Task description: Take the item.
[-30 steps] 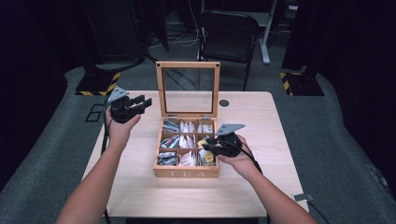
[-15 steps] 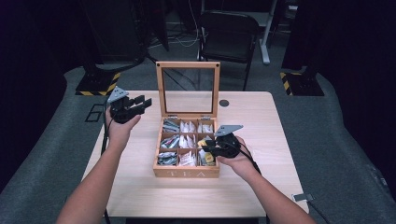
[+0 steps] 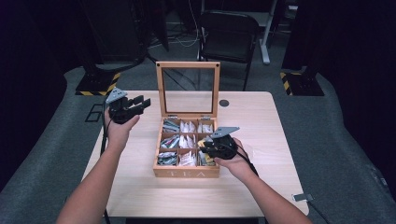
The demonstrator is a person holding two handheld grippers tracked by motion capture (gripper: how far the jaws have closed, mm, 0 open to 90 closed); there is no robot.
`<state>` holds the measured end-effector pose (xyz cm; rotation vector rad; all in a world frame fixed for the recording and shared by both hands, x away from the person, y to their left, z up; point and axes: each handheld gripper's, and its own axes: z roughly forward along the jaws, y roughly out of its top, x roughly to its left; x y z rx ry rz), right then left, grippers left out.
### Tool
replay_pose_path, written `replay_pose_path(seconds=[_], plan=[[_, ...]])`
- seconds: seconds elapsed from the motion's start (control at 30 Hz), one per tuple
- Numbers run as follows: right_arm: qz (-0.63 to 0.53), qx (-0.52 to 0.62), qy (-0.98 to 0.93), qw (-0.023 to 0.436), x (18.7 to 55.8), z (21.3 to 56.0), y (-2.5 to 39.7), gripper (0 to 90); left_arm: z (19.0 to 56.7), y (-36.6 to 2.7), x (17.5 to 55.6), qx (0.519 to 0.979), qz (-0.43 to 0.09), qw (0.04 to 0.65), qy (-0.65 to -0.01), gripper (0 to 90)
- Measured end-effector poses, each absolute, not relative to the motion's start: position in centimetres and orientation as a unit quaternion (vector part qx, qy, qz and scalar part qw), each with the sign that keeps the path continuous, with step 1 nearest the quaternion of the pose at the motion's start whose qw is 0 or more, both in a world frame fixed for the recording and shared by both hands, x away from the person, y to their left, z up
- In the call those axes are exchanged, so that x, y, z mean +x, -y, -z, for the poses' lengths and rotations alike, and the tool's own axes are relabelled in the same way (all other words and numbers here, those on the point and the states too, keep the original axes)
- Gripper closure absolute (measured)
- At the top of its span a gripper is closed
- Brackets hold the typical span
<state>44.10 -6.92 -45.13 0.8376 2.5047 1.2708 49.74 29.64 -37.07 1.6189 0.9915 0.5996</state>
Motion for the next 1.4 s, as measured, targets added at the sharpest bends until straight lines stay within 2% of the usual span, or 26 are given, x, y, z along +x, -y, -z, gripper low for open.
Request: replay_pose_path(seconds=[0.47,0.83,0.9,0.93,1.4], plan=[[-0.412,0.299,-0.854,0.112,44.32,45.95,7.14,70.2,37.11,-29.52,49.82,0.682,-0.251,0.546,-0.418,58.5],[-0.421,0.294,-0.849,0.123,44.13,45.68,7.36,82.6,37.09,-29.64,49.83,0.681,-0.252,0.545,-0.420,58.6],[-0.426,0.296,-0.846,0.122,44.12,45.56,7.50,89.4,37.07,-29.69,49.85,0.681,-0.252,0.545,-0.420,58.5],[-0.426,0.295,-0.848,0.113,44.16,45.47,7.63,90.0,37.06,-29.70,49.82,0.681,-0.252,0.545,-0.420,58.5],[-0.431,0.291,-0.848,0.103,43.63,45.09,7.85,90.0,37.13,-29.77,49.87,0.681,-0.251,0.544,-0.422,58.5]])
